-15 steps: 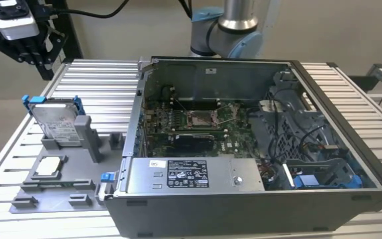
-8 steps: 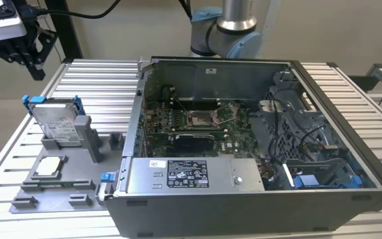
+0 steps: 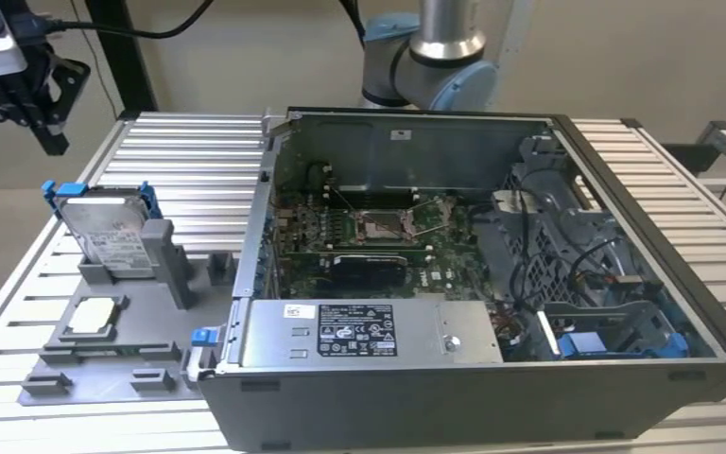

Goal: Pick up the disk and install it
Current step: 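Pick up the disk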

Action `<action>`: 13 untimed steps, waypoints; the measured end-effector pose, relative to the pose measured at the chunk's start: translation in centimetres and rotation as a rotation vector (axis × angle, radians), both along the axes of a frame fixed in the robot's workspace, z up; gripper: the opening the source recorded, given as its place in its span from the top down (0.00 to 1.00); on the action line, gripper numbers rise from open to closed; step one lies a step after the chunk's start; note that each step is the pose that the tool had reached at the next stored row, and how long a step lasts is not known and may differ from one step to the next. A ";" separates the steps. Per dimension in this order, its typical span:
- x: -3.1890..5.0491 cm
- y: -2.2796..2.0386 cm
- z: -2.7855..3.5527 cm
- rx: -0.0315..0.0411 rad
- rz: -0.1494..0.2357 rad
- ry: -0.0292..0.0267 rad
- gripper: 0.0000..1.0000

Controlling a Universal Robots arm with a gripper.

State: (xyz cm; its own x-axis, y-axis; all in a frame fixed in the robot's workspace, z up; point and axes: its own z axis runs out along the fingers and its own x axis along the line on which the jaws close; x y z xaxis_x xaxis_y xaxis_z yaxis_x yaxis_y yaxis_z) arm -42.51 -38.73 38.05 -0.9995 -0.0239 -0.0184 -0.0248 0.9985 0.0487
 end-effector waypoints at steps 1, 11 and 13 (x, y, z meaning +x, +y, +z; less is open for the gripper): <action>-0.18 0.00 -0.05 0.0000 0.003 0.0000 1.00; -0.82 0.00 -0.12 0.0000 0.040 0.0003 1.00; -0.81 0.00 -0.12 0.0000 0.040 0.0003 1.00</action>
